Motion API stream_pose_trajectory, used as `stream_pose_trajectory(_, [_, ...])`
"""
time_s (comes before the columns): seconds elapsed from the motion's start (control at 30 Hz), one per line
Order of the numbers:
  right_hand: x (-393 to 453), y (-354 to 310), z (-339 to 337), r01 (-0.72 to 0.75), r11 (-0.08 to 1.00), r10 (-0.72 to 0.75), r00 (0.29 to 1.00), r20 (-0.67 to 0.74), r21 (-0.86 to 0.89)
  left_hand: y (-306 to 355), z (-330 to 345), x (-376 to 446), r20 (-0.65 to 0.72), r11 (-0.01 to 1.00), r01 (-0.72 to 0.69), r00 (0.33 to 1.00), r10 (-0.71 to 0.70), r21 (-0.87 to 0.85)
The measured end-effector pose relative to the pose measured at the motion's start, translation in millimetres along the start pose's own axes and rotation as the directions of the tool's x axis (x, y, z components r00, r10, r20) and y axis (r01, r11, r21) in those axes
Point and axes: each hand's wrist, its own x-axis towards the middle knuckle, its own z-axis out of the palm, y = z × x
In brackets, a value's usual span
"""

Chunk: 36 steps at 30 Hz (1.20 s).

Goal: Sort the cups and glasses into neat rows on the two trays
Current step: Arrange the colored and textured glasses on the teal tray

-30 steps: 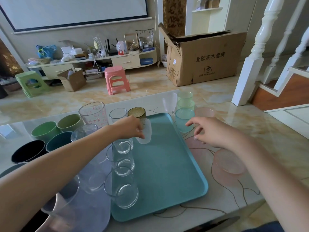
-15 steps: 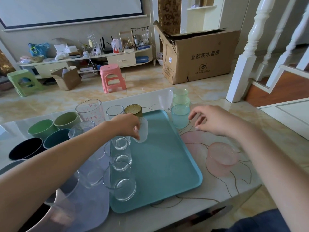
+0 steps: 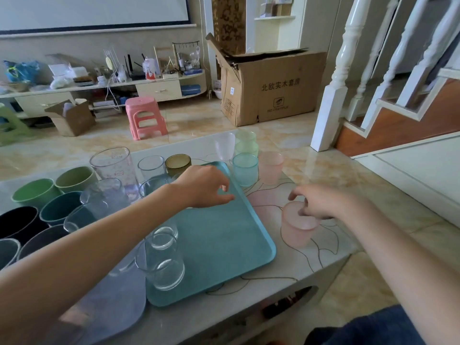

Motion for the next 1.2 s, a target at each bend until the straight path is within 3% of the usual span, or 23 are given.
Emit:
stream_pose_trajectory(0.13, [7,5,12,-0.093,0.973,0.09,0.996,0.027,0.209,33,-6,-8,-0.001,0.978,-0.191,0.981,0.192,-0.084])
stream_pose_trajectory(0.23, [9,0,9,-0.061,0.94,0.064,0.998,0.001,0.335,50,-4,-15,-0.048,0.938,-0.327,0.945,0.324,-0.115])
stream_pose_trajectory(0.37, [9,-18,0,-0.008,0.886,0.024,0.999,-0.029,0.464,58,9,-17,-0.137,0.894,-0.447,0.888,0.44,-0.028])
stream_pose_trajectory(0.5, [9,-43,-7,0.054,0.815,-0.084,0.996,0.025,0.576,47,16,-16,-0.109,0.923,-0.384,0.919,0.379,-0.036])
stream_pose_trajectory(0.67, [18,-68,-13,0.138,0.749,-0.172,0.985,-0.01,0.648,10,14,-22,-0.021,0.977,-0.21,0.977,0.21,-0.022])
stream_pose_trajectory(0.87, [39,-78,-21,0.145,0.782,-0.171,0.985,-0.015,0.606,-38,14,-43,0.106,0.995,0.044,0.994,-0.035,-0.088])
stream_pose_trajectory(1.0, [51,-82,-21,0.131,0.808,-0.155,0.988,-0.008,0.574,-43,16,-48,0.209,0.997,0.069,0.976,-0.06,-0.035])
stream_pose_trajectory(1.2, [60,-88,-22,0.139,0.806,-0.155,0.988,-0.022,0.575,-42,21,-46,0.268,0.986,0.09,0.962,-0.049,-0.144])
